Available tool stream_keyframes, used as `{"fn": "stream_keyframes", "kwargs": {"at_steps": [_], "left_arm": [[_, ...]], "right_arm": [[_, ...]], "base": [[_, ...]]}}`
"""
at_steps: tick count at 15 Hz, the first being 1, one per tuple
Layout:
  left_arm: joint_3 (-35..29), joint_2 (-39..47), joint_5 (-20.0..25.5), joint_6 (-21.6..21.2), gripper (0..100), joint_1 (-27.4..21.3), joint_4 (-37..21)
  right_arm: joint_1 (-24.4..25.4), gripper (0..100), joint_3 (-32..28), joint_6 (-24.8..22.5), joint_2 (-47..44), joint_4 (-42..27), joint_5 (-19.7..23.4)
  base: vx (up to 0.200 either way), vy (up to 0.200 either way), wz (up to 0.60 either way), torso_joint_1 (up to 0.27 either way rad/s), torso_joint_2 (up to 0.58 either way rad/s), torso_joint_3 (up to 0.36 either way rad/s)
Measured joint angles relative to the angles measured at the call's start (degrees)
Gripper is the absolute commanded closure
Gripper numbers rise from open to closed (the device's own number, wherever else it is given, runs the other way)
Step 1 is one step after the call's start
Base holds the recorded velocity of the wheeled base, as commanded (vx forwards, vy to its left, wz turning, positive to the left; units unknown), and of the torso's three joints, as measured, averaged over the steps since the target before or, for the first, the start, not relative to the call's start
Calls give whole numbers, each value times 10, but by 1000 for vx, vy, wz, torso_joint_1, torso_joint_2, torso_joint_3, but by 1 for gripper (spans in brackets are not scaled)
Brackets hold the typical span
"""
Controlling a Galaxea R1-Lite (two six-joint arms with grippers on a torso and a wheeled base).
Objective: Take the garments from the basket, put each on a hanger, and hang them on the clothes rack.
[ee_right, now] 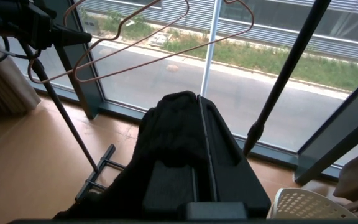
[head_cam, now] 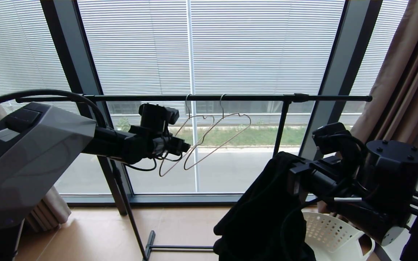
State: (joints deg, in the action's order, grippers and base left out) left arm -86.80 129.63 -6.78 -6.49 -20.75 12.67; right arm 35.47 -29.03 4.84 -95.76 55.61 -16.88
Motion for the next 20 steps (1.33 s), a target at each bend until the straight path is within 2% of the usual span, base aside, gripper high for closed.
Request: {"fn": "stream_keyframes", "kwargs": {"at_steps": [8, 9, 20], "left_arm": [[-14, 22, 0, 1, 0, 0, 0], [-13, 23, 0, 1, 100, 0, 1], [-14, 24, -9, 3, 100, 1, 0]], "right_arm": [[0, 100, 0, 0, -1, 0, 0], [0, 100, 0, 0, -1, 0, 0], [0, 100, 0, 0, -2, 0, 0]], "base": [[0, 0, 0, 0, 0, 0], [0, 0, 0, 0, 0, 0], [0, 0, 0, 0, 0, 0]]}}
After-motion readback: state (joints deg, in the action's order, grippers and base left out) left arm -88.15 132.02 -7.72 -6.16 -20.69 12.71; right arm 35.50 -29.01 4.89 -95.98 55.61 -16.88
